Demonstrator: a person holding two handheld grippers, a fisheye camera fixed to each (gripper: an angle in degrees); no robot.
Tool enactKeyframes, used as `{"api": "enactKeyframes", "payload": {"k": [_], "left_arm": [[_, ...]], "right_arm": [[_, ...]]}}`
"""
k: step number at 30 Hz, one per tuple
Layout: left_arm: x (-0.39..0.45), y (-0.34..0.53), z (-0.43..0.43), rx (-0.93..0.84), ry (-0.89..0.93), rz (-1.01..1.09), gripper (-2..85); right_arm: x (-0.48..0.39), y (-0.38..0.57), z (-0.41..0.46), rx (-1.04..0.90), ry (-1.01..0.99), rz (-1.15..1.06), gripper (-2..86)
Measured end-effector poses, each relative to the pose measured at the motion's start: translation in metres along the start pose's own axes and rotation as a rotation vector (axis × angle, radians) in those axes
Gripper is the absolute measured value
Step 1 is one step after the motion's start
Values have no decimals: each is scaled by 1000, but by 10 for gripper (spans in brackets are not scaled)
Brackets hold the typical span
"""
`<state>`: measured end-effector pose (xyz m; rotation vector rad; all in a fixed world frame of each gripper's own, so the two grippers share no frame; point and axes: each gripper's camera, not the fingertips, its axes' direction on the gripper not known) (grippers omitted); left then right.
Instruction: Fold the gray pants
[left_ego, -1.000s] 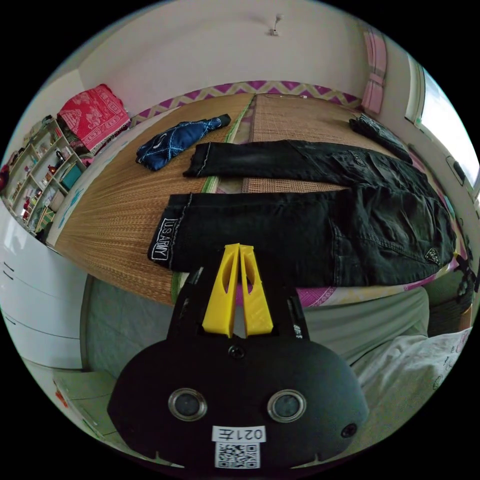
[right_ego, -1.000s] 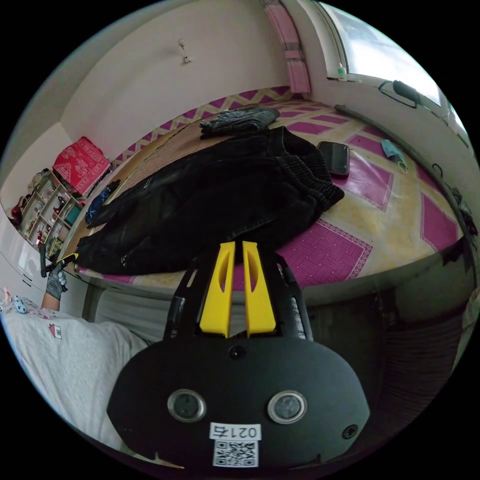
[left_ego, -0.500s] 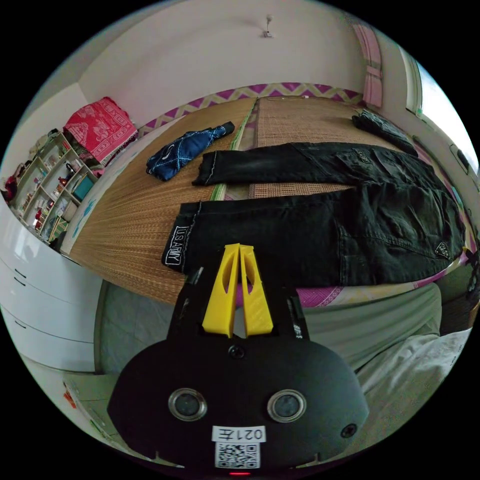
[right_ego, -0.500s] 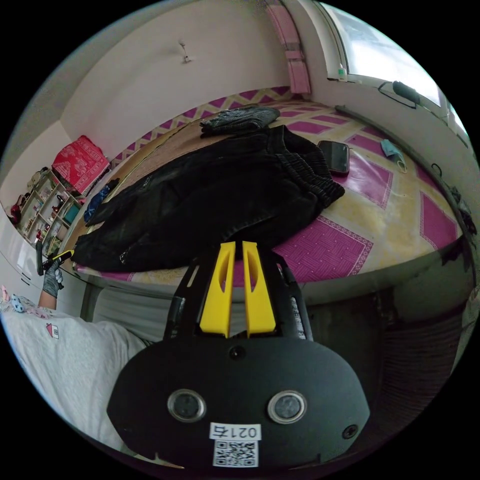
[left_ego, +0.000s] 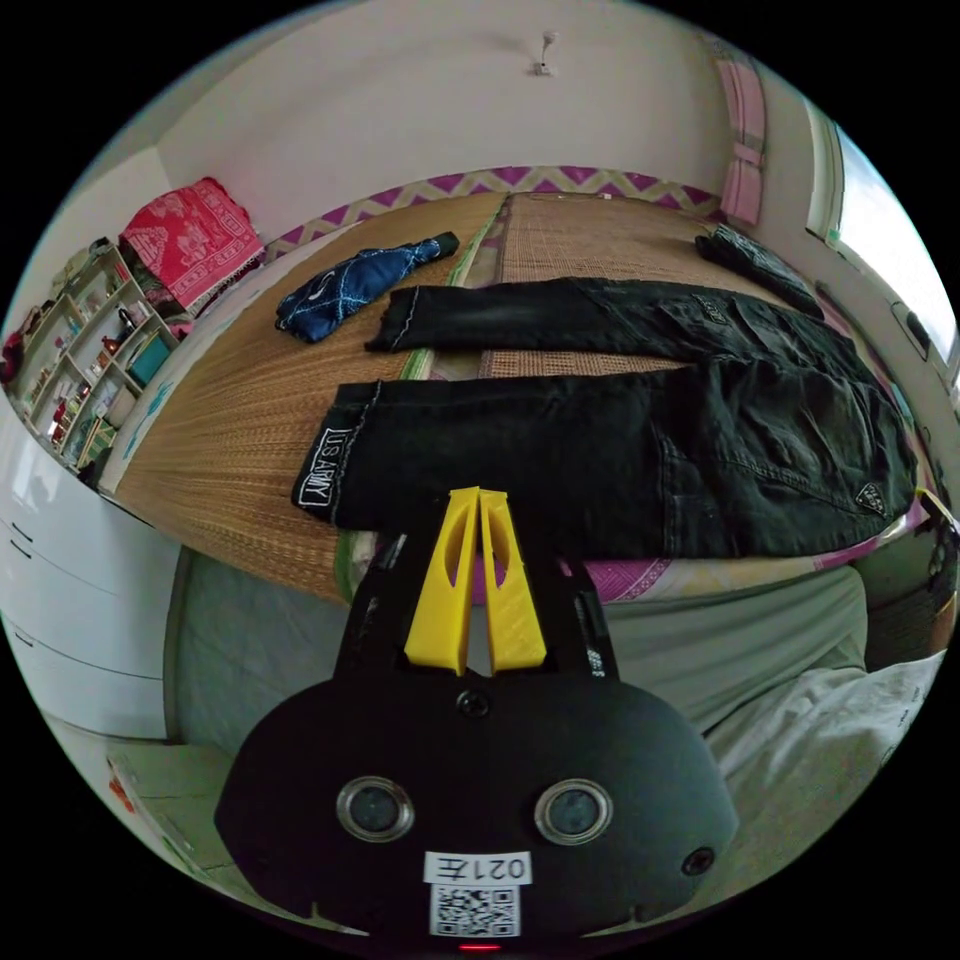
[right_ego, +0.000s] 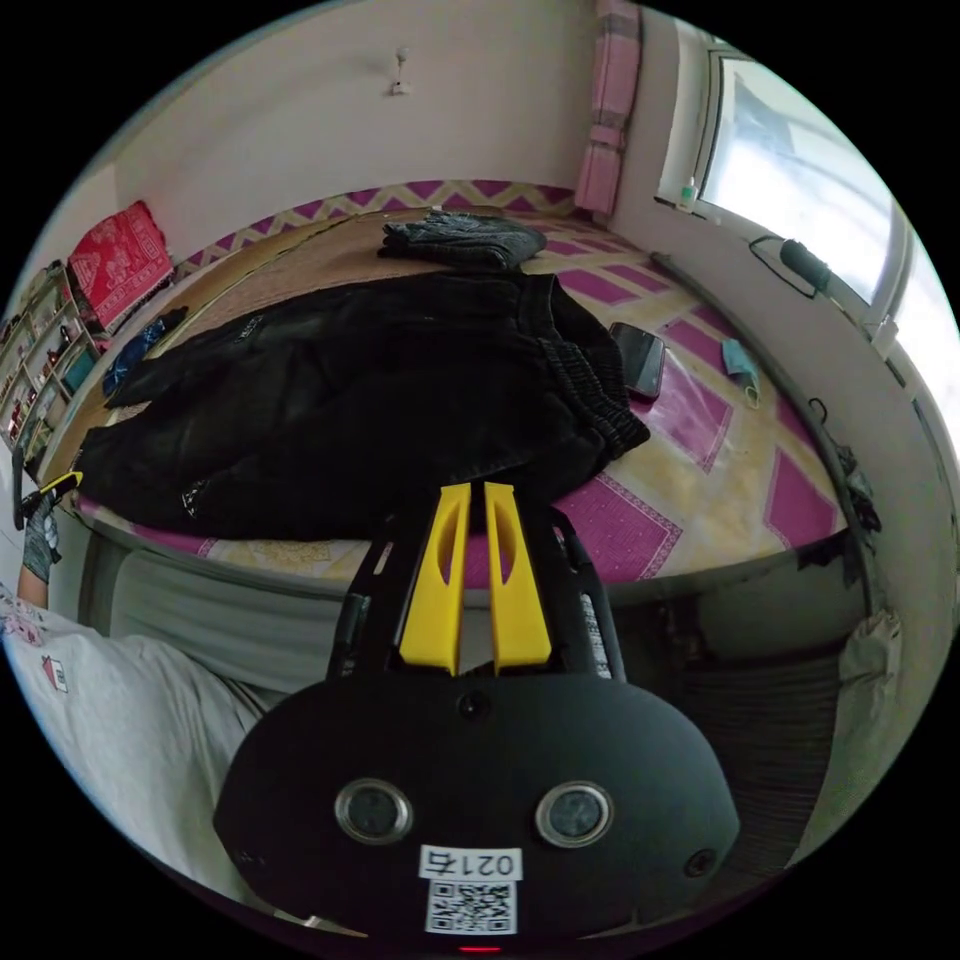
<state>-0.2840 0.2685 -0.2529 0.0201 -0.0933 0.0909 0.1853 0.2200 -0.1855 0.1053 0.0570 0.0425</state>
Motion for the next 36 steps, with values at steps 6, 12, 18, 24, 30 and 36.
{"api": "enactKeyframes", "payload": {"k": [6, 12, 18, 24, 30, 36], "left_arm": [[-10, 24, 10, -28, 10, -18, -10], [-30, 42, 18, -42, 13, -43, -9], [-51, 50, 27, -39, 7, -36, -9], [-85, 63, 41, -36, 41, -83, 4], [-129, 85, 57, -26, 216, -169, 56], [-184, 93, 79, -9, 386, -307, 87]], "right_arm": [[-12, -6, 3, -2, 50, -23, 27], [-14, -9, 9, -2, 54, -23, 17], [-10, -10, 16, -6, 65, -31, 14], [7, -2, 17, -22, -4, 3, 33], [63, 22, 26, 19, -233, 269, 73], [137, 37, 56, 55, -414, 593, 97]]}}
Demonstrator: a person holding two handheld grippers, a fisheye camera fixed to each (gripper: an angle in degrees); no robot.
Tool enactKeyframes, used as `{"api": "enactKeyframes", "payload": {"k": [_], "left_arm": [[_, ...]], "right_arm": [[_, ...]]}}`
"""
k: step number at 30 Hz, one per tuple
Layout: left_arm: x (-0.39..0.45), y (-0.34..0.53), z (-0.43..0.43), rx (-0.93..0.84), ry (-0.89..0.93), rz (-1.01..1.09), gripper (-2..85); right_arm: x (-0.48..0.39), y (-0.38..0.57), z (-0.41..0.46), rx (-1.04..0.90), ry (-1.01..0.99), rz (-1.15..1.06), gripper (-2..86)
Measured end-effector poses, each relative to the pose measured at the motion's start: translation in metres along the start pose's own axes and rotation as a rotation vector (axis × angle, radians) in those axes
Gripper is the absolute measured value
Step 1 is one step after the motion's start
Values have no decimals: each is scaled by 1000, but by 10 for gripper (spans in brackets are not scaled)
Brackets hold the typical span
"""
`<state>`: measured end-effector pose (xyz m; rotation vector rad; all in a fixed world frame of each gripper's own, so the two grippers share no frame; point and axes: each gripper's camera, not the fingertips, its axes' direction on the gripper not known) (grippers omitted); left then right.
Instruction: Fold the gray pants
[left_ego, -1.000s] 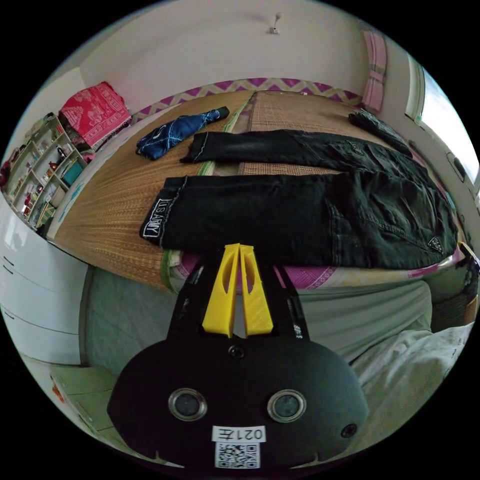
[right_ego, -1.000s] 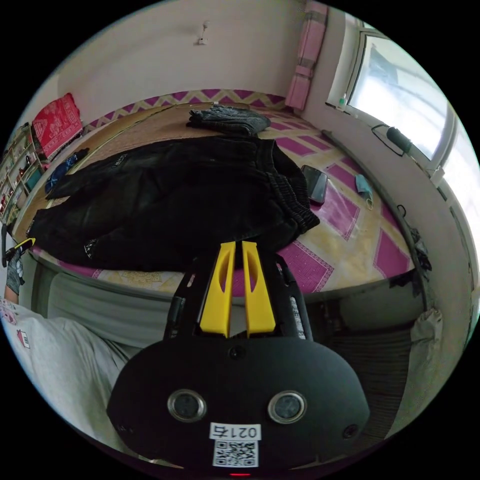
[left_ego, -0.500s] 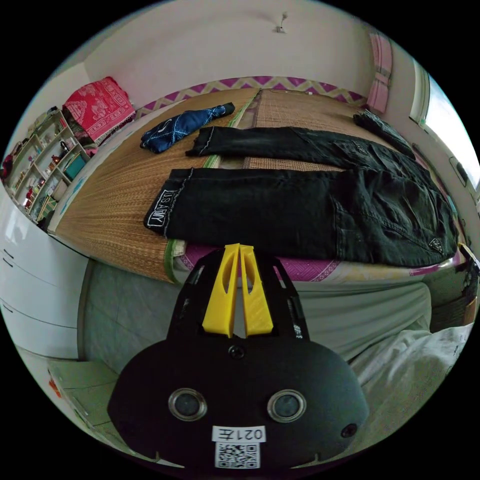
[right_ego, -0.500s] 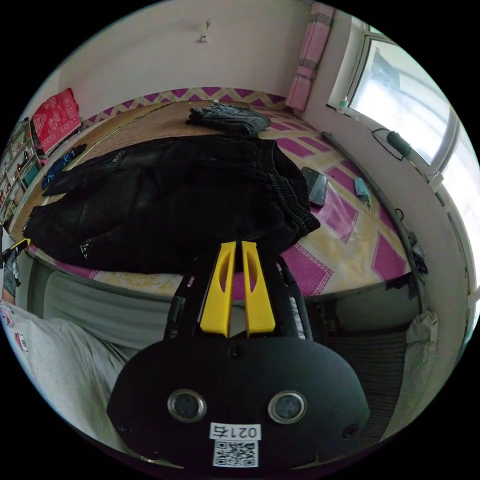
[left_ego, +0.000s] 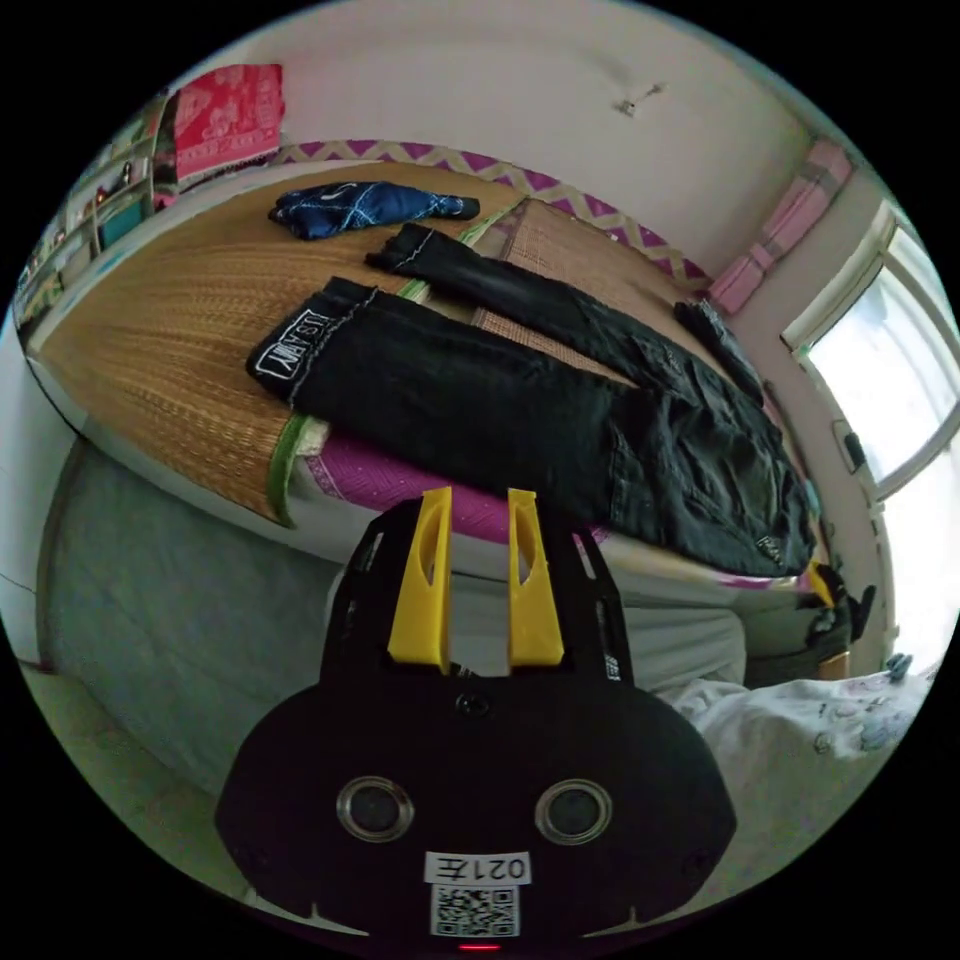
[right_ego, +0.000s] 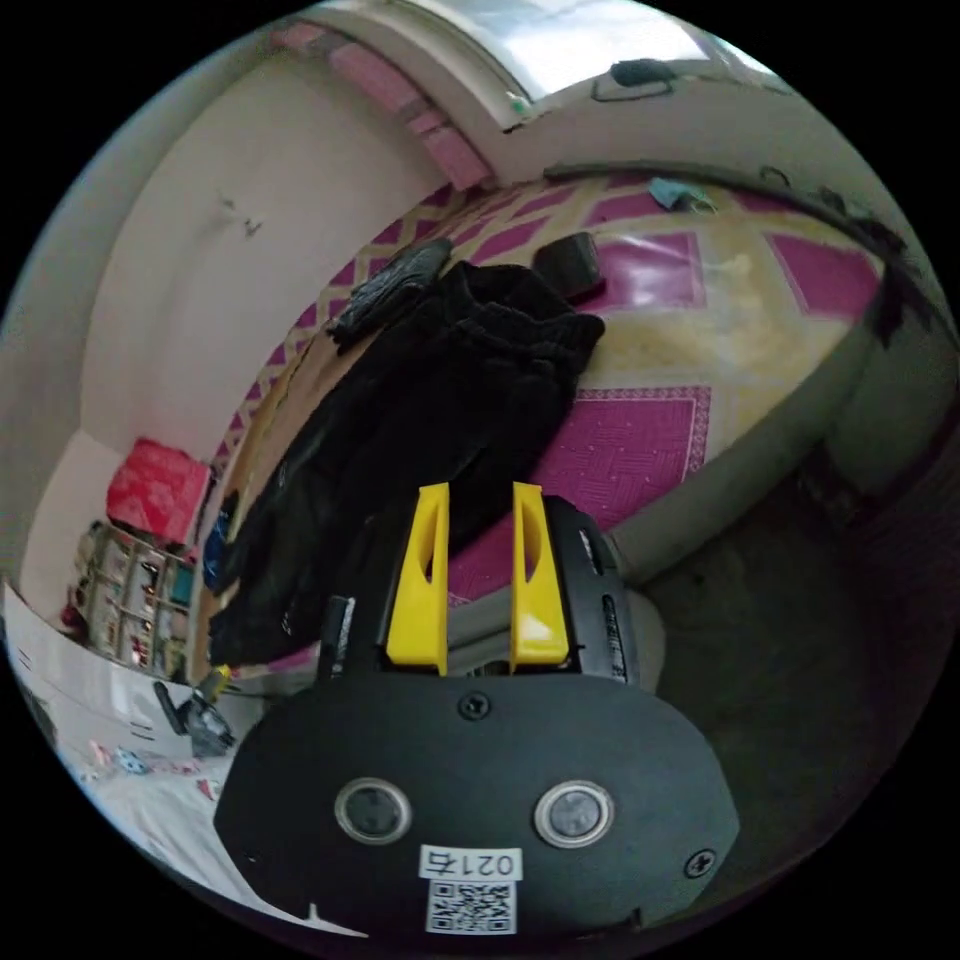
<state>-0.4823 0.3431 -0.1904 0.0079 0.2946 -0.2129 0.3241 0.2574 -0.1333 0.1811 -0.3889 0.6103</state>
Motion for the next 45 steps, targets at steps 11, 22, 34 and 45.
{"api": "enactKeyframes", "payload": {"k": [11, 22, 34, 45], "left_arm": [[-118, -17, 13, 41, 351, -362, 98], [-187, -44, 18, 134, 280, -449, 74], [-240, -79, 39, 172, 375, -477, 11], [-248, -125, 57, 160, 396, -438, -10]], "right_arm": [[62, -12, -8, -25, -173, 202, 110], [106, -21, 6, -50, -346, 348, 96], [134, -40, 18, 12, -363, 427, 75], [117, -55, 25, -154, -258, 339, 85]]}}
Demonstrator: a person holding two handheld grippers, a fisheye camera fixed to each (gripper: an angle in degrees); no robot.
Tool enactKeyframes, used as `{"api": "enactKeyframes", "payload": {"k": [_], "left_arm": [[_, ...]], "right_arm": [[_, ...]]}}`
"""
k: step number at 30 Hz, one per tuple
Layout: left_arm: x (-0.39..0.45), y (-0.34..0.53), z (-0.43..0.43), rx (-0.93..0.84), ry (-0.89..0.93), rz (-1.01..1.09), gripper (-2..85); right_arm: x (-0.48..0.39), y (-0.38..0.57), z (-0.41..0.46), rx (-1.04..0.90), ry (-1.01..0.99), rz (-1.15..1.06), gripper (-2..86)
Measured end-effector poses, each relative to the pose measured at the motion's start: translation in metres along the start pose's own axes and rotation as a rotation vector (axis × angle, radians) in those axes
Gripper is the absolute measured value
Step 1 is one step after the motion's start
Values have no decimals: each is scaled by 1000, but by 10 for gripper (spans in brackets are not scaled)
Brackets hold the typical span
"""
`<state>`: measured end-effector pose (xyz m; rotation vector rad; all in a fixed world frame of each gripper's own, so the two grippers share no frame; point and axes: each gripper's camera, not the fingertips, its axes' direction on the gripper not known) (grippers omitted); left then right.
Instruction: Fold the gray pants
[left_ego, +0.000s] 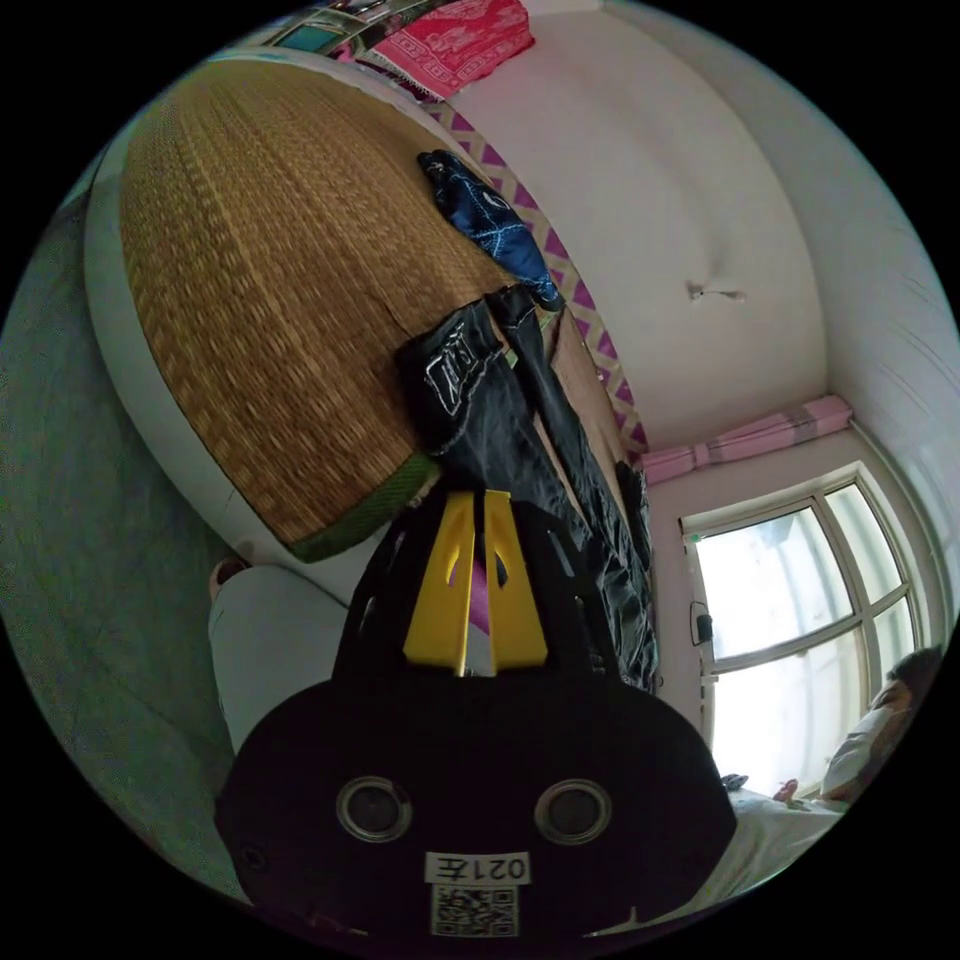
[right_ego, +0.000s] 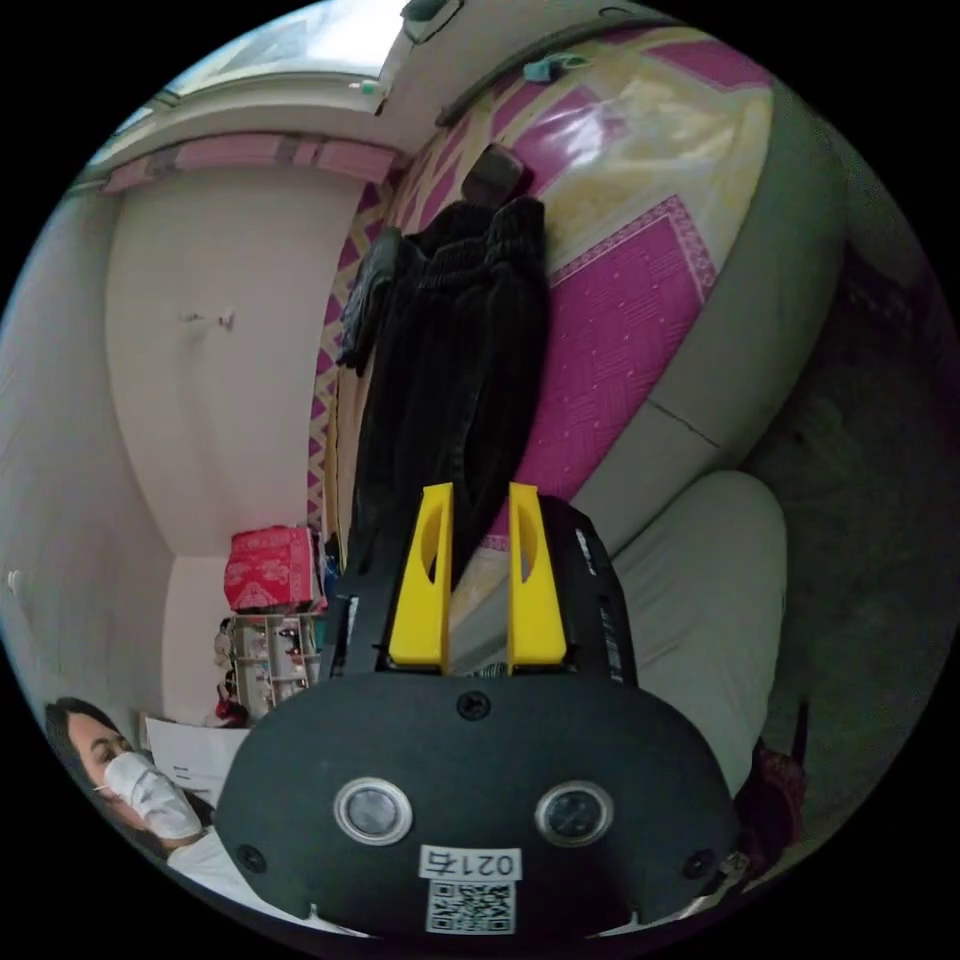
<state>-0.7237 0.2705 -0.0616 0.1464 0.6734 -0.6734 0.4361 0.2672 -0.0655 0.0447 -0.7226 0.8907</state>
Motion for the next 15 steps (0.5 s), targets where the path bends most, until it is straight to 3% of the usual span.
{"api": "enactKeyframes", "payload": {"k": [4, 15], "left_arm": [[7, -12, 11, 1, -6, 9, -10], [44, -53, 51, -6, -17, 34, -10]], "right_arm": [[6, -5, 20, -64, -90, 62, 84], [24, -24, 17, 111, -181, 139, 25]]}}
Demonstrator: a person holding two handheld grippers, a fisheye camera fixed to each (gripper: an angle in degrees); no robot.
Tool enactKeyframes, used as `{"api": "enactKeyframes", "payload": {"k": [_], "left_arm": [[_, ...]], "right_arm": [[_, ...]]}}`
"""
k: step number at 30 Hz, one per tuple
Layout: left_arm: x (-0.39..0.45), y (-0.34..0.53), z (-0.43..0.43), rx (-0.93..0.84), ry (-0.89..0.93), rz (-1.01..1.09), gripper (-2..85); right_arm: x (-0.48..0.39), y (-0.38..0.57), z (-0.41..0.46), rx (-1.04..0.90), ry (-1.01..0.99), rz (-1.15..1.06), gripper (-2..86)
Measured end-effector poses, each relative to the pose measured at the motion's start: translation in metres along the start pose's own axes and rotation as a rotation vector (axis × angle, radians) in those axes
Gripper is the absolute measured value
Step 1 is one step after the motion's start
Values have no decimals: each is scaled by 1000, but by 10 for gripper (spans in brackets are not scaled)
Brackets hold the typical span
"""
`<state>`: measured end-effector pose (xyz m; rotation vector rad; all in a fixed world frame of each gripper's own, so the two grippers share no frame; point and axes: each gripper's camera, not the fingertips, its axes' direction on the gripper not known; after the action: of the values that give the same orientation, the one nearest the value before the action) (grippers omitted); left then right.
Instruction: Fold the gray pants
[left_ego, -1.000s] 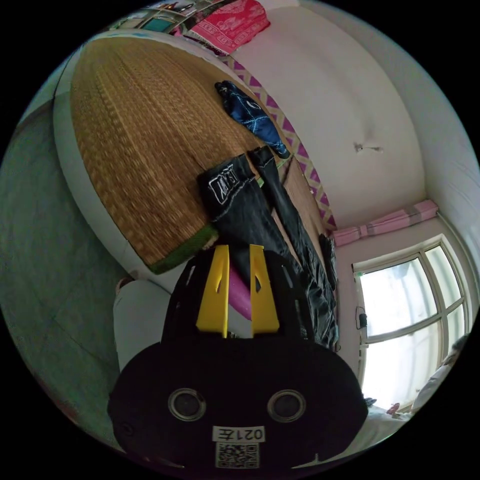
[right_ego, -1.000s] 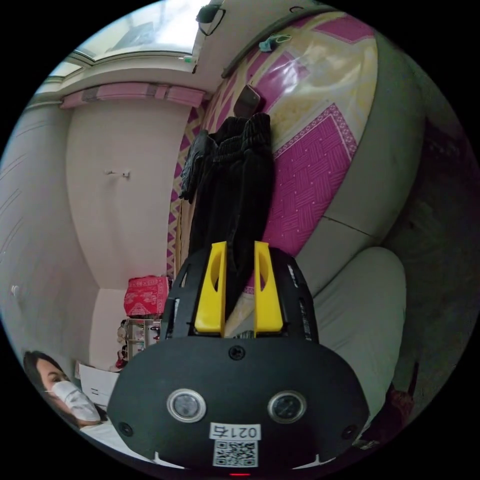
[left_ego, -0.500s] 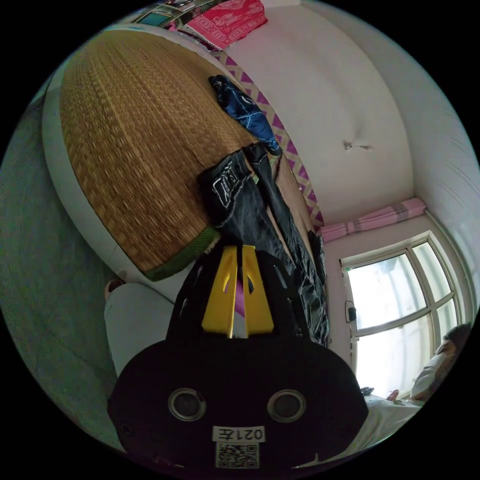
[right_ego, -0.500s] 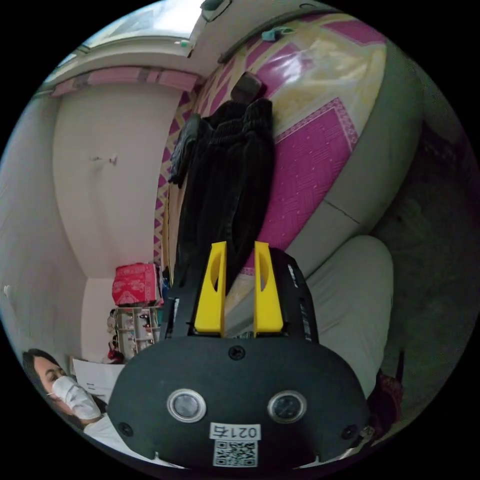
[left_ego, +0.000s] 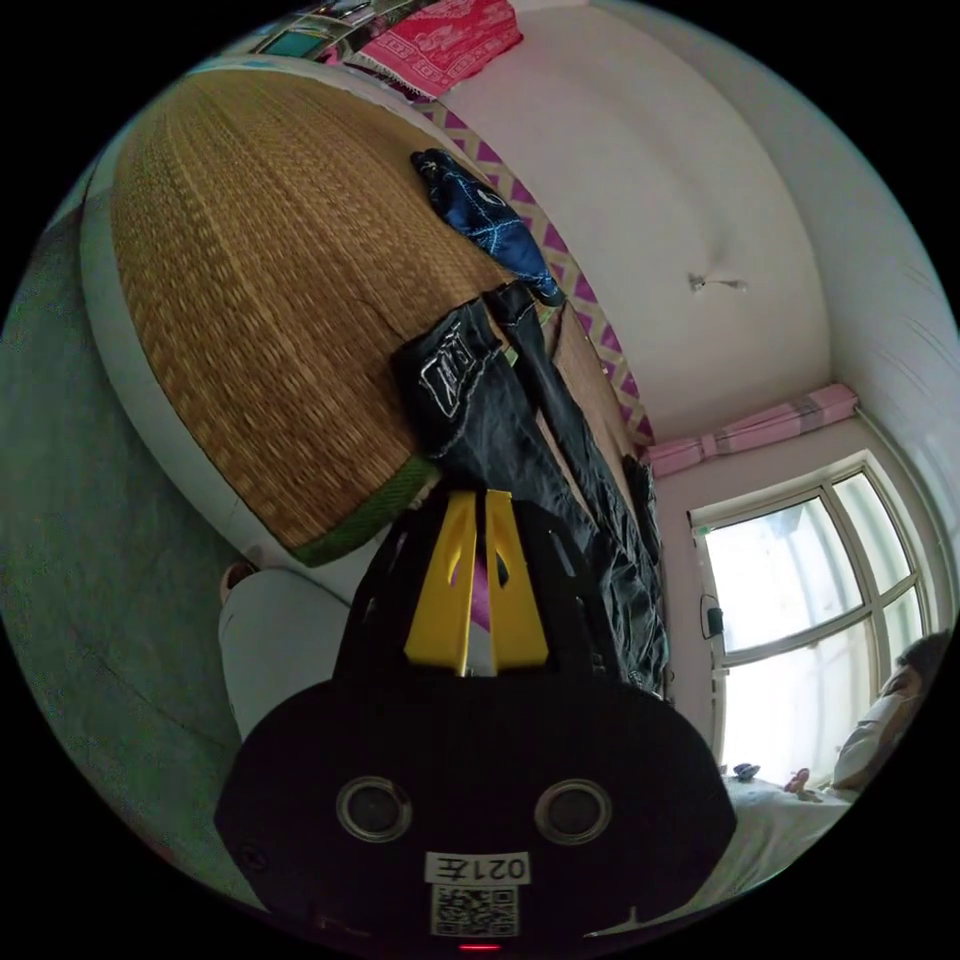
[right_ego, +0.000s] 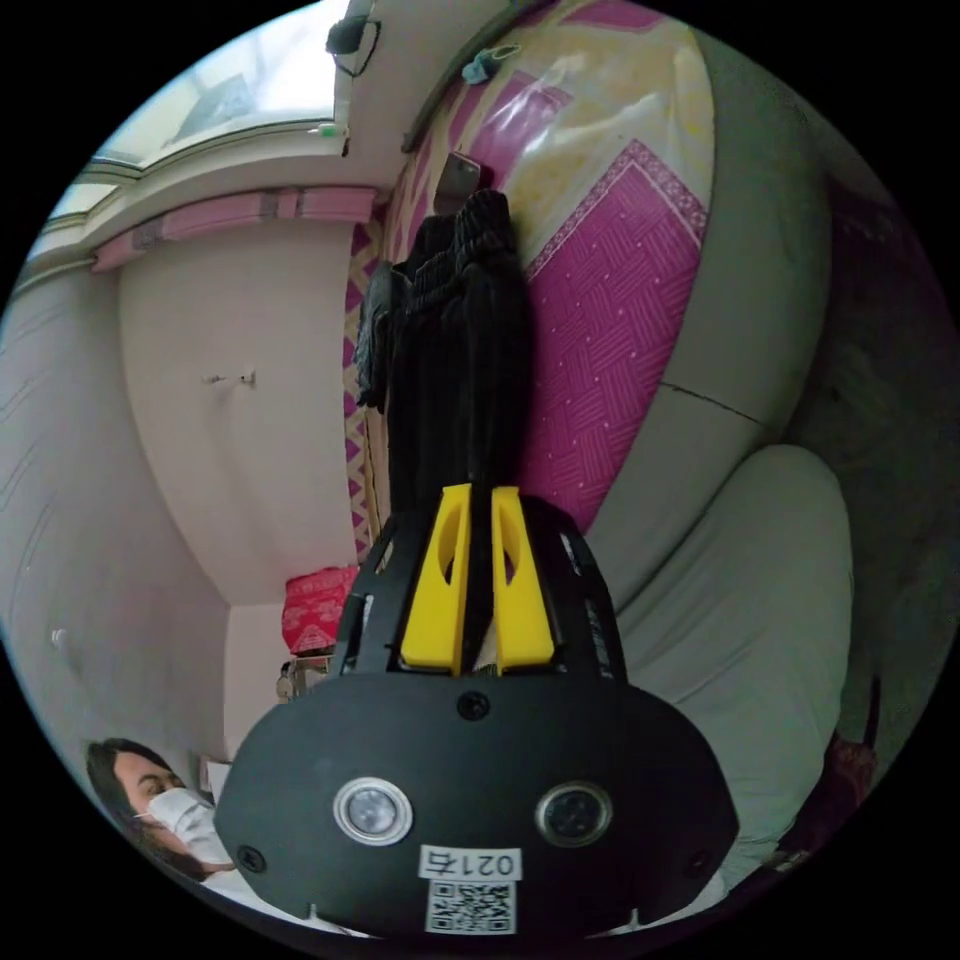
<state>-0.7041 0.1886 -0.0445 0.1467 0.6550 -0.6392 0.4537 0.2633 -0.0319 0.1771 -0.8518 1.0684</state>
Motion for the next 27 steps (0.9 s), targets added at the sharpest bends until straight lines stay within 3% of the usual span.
{"api": "enactKeyframes", "payload": {"k": [7, 13, 20, 27], "left_arm": [[58, -36, 11, 15, 57, 89, -10], [164, -115, 49, -54, -112, 327, -10], [261, -235, 181, -277, -335, 460, -10], [278, -297, 327, -440, -558, 465, -9]], "right_arm": [[-66, -11, 0, -23, -37, -252, 5], [-147, -67, 50, -123, -94, -347, 4], [-200, -171, 177, -240, -5, -288, 5], [-185, -234, 295, -303, 120, -188, 11]]}}
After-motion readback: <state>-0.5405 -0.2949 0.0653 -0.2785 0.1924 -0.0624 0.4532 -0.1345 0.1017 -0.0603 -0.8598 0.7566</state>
